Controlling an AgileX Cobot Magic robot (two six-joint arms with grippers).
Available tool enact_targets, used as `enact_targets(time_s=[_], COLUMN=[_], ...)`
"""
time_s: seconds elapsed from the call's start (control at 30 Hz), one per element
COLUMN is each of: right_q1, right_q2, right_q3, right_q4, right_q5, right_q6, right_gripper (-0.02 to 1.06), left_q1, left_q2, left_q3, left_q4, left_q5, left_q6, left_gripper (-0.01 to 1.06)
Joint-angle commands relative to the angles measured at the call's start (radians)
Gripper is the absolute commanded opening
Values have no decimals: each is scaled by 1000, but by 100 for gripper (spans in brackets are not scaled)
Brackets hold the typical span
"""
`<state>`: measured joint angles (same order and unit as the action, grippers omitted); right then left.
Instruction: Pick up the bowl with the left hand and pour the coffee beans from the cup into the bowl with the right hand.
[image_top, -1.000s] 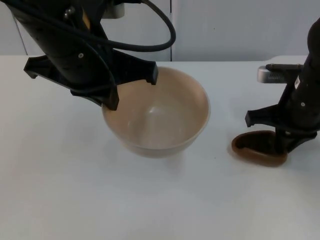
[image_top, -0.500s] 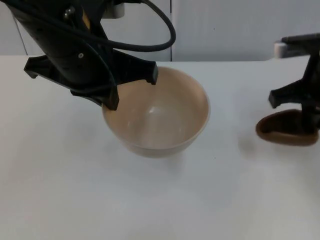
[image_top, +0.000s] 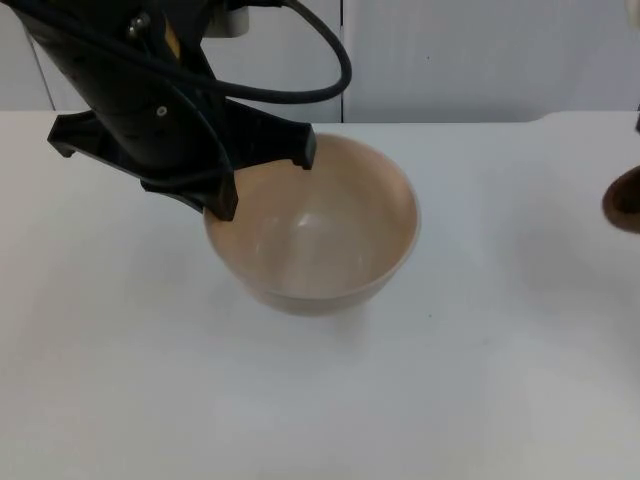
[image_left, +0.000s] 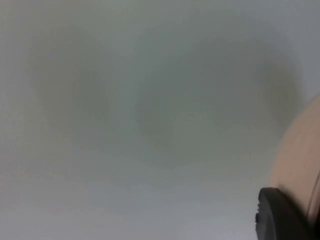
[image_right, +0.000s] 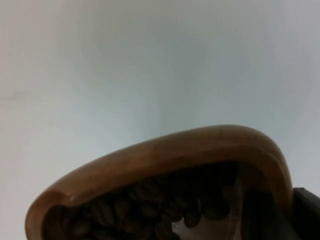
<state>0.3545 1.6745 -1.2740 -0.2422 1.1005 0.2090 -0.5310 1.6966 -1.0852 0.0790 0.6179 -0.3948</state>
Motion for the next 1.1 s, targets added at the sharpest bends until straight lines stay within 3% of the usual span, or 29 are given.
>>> enact_targets(time_s=[0.0,0.3,0.6,0.9,1.07], right_q1=[5,5,20,162,213], right_q2=[-29,-63,-61,-3,57], right_q3=[-2,-4,-95,-242,-325], right_q4=[-7,-9,27,-28,-16], right_q5=[32,85,121,121,121], right_q6=[-19,-23,-19,-16,-16], right_gripper=[0,0,0,0,0], left_q1=[-6,-6,-6,-6,-6], left_q2=[-10,-10,-10,-10,-10], left_q3=[-8,-8,-8,-8,-8], left_q4=[-7,-7,-7,-7,-7], left_q5=[3,3,3,3,3], left_q6=[-7,-7,-7,-7,-7], left_gripper=[0,0,0,0,0])
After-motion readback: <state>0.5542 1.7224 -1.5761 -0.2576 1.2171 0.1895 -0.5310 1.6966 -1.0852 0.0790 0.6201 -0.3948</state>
